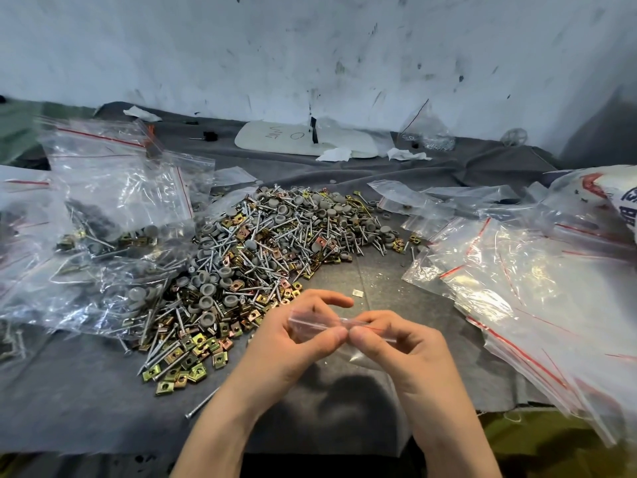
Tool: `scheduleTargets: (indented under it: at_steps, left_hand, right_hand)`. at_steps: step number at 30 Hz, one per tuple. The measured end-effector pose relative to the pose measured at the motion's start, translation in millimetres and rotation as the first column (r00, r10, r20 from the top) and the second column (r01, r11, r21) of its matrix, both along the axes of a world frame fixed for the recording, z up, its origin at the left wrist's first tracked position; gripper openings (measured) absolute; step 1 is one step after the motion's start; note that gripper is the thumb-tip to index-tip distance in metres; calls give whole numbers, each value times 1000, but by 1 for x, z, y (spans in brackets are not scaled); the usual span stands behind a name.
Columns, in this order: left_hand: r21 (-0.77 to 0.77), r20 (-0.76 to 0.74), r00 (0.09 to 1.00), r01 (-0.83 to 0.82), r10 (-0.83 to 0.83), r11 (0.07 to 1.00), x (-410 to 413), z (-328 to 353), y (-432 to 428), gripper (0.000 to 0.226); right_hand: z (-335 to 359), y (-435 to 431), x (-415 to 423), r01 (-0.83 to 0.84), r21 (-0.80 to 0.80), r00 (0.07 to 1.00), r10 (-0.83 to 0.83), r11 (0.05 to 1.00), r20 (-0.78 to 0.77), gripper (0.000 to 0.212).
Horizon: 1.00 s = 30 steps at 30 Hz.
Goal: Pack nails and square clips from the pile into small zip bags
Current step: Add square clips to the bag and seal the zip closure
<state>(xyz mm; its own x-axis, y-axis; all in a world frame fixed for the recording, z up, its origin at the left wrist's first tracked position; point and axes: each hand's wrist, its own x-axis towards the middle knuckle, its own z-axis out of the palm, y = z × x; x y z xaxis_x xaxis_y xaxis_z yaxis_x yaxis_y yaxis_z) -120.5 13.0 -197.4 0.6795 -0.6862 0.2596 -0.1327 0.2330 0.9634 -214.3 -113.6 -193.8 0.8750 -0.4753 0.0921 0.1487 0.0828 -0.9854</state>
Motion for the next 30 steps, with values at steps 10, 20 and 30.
scheduleTargets:
  at_steps: [10, 20, 30]
  left_hand:
    - [-40, -60, 996, -76, 73, 996, -4, 2, -2, 16]
    - [-88, -107, 990, -104, 95, 991, -2, 1, -3, 9]
    - [-79, -44, 993, -110, 106, 991, -6, 2, -6, 9]
  right_hand:
    - [-2, 3, 4, 117, 20, 990, -118, 993, 81, 23]
    - [6, 6, 4, 187, -136, 975, -167, 973, 146, 23]
    - [2, 1, 3, 94, -88, 980, -77, 992, 181, 15]
